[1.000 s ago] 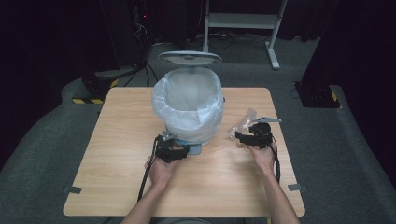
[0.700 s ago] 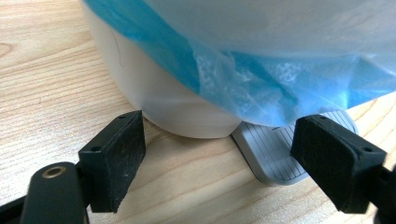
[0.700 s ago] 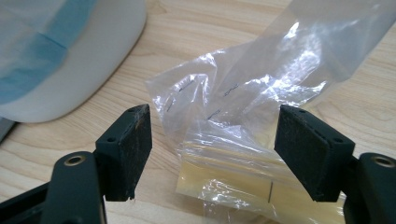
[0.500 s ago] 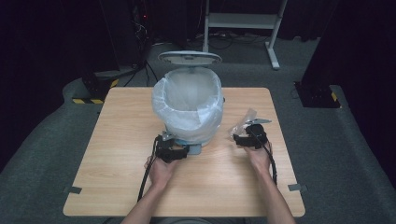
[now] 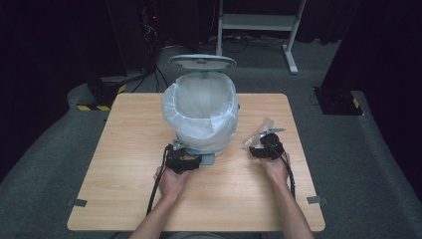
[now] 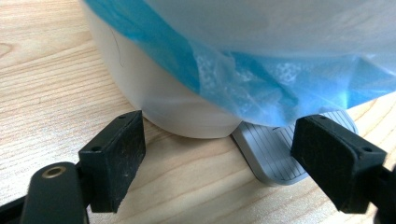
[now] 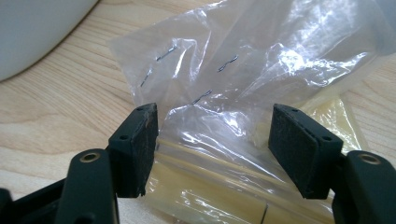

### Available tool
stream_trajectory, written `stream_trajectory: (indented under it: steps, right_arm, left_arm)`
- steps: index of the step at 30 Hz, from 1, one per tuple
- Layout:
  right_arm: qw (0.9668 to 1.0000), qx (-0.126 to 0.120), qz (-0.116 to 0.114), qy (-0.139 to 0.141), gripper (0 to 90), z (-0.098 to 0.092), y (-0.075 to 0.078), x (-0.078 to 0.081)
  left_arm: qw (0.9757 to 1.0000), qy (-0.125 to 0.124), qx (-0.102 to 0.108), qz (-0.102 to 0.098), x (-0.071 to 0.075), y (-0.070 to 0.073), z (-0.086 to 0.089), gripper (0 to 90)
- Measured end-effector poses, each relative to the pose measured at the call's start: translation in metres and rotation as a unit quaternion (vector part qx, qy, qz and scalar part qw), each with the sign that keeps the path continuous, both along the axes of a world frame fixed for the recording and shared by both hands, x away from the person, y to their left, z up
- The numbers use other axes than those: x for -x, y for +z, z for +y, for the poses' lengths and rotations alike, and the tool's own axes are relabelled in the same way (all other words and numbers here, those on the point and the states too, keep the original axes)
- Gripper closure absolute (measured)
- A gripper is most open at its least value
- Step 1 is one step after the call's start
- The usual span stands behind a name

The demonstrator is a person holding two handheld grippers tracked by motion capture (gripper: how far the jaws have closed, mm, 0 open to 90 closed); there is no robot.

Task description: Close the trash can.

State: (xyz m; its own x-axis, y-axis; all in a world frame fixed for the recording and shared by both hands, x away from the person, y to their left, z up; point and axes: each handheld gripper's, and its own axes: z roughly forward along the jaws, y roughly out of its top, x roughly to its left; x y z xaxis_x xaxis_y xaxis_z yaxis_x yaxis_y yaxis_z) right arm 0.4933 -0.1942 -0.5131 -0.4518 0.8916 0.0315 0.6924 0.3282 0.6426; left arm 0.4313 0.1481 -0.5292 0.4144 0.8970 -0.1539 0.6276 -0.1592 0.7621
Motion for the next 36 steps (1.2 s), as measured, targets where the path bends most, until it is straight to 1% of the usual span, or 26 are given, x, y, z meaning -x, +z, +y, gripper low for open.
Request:
stream_trajectory:
  steps: [6, 8, 11, 13, 14, 16, 21, 26, 32, 36]
  right_arm:
    - [0.9995, 0.031, -0.006, -0.003, 41.0, 0.007, 0.000, 0.002]
    - [0.9993, 0.036, -0.007, -0.003, 46.1, 0.008, 0.001, 0.002]
    - [0.9991, 0.041, -0.009, 0.001, 56.9, 0.008, 0.003, 0.003]
    - [0.9993, 0.037, -0.006, 0.005, 62.4, 0.007, 0.003, 0.003]
    - [0.9993, 0.036, -0.005, 0.005, 65.1, 0.006, 0.003, 0.003]
    - [0.9996, 0.028, -0.001, 0.004, 71.6, 0.005, 0.004, 0.003]
    - [0.9996, 0.026, 0.000, 0.009, 78.7, 0.004, 0.005, 0.004]
    - [0.9998, 0.013, -0.003, 0.012, 82.3, 0.001, 0.009, 0.006]
    - [0.9996, -0.008, -0.019, 0.021, 83.9, -0.003, 0.021, 0.011]
    - [0.9991, -0.024, -0.024, 0.027, 84.1, -0.007, 0.028, 0.016]
  left_arm:
    - [1.0000, 0.000, 0.000, 0.000, 0.000, 0.000, 0.000, 17.7]
    - [1.0000, 0.000, 0.000, 0.000, 0.000, 0.000, 0.000, 17.7]
    - [1.0000, 0.000, 0.001, 0.000, 0.000, 0.000, 0.000, 17.7]
    - [1.0000, 0.000, 0.001, 0.000, 0.000, 0.000, 0.000, 17.7]
    - [1.0000, 0.005, 0.007, -0.002, 0.000, 0.000, -0.001, 17.7]
    - [1.0000, -0.001, -0.001, 0.000, 0.000, 0.000, 0.000, 17.7]
    - [1.0000, 0.000, 0.000, 0.000, 0.000, 0.000, 0.000, 17.7]
    - [1.0000, 0.000, 0.000, 0.000, 0.000, 0.000, 0.000, 17.7]
    - [1.0000, 0.000, 0.000, 0.000, 0.000, 0.000, 0.000, 17.7]
    - [1.0000, 0.000, 0.000, 0.000, 0.000, 0.000, 0.000, 17.7]
